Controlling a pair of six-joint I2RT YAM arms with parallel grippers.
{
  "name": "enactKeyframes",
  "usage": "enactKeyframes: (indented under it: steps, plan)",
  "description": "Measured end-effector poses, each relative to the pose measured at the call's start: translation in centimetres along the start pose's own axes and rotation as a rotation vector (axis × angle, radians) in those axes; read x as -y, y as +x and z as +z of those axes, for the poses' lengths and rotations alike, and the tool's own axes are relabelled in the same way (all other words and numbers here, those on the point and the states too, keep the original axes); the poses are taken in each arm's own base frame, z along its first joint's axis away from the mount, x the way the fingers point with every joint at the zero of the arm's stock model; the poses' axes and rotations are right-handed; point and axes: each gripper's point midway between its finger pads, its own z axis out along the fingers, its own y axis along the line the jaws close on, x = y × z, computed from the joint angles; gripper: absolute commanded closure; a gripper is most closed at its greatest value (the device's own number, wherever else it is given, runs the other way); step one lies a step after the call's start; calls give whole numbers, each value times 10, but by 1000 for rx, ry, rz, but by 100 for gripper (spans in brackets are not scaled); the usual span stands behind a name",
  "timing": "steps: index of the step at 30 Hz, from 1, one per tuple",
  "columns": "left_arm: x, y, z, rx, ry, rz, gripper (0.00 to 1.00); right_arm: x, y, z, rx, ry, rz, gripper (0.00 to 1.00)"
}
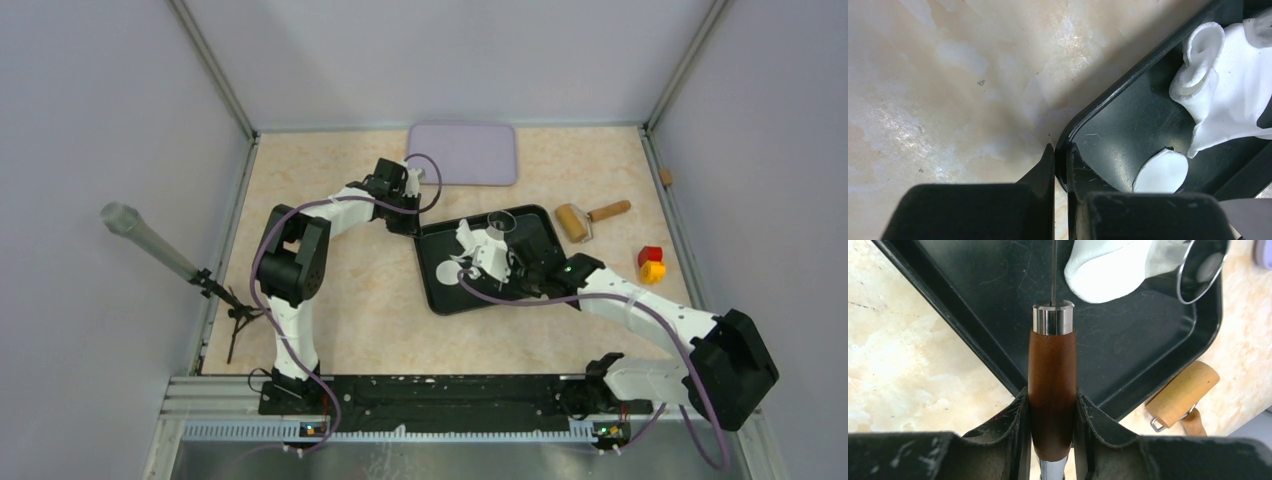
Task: Roll out the dumpling wrappers from the dough
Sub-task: Remove the dumpling wrapper from the work surface.
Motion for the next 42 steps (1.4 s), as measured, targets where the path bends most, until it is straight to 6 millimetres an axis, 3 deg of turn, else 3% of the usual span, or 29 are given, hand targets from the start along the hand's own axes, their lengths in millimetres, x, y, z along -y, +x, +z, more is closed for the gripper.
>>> enactKeyframes:
  steps: [10,28,42]
  plan:
    - [0,0,0,0,0,1,100,-10,25,22,-105,-8,-14,100]
    - [0,0,0,1,-1,2,100,30,26,35,-151,213,-13,100]
    - [-2,3,-3,-4,-18,6,100,21,57,41,-213,193,-7,100]
